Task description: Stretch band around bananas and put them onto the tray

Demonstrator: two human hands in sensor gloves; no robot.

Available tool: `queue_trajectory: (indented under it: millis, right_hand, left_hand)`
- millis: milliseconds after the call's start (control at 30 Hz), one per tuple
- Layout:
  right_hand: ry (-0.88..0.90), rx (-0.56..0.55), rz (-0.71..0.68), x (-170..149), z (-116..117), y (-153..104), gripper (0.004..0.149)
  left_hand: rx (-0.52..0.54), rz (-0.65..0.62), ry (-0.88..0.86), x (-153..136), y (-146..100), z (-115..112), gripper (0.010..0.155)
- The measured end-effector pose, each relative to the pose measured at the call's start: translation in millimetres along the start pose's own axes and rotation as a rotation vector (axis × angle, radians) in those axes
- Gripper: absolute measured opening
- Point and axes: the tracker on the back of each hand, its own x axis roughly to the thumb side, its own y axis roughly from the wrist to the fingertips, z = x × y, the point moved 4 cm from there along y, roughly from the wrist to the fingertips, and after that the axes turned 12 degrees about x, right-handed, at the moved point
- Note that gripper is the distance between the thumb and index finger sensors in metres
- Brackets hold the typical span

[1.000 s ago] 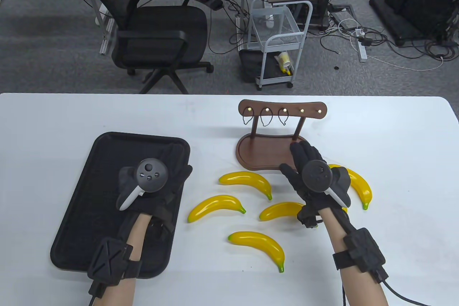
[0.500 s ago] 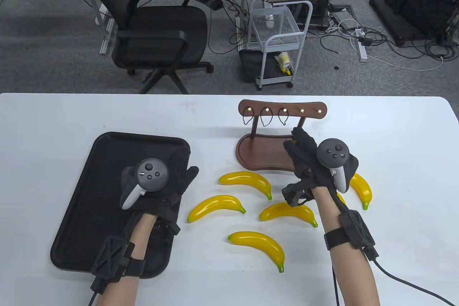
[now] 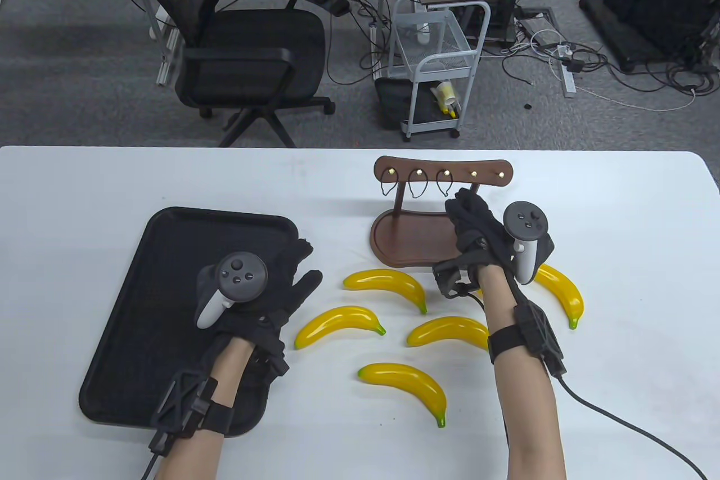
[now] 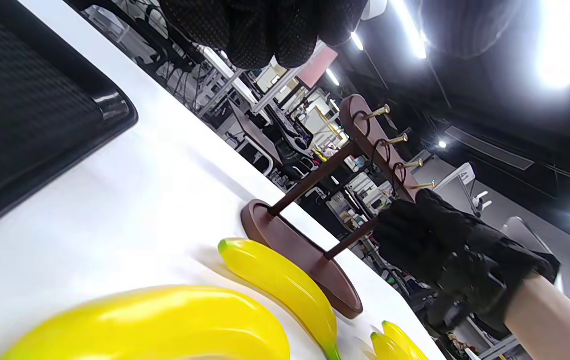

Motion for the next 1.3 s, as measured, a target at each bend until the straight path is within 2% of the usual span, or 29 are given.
queue_trajectory:
  millis: [367,833,1300]
  right_hand:
    - [0.170,0.008,0.036,-5,10,16,0.059]
    - [0.222,-0.013,0.067,-11,11,19,0.041]
    - [0.199,-0.002,-0.016,17,-1,0,0.038]
  left_hand:
    - [-0.031,-0.042,-0.010,4,-1,-11,0.075]
    - [-0.037,-0.058,0.009,9,-2,-15,0.074]
    - [-0.036,-0.068,0.027,11,-2,-17,0.074]
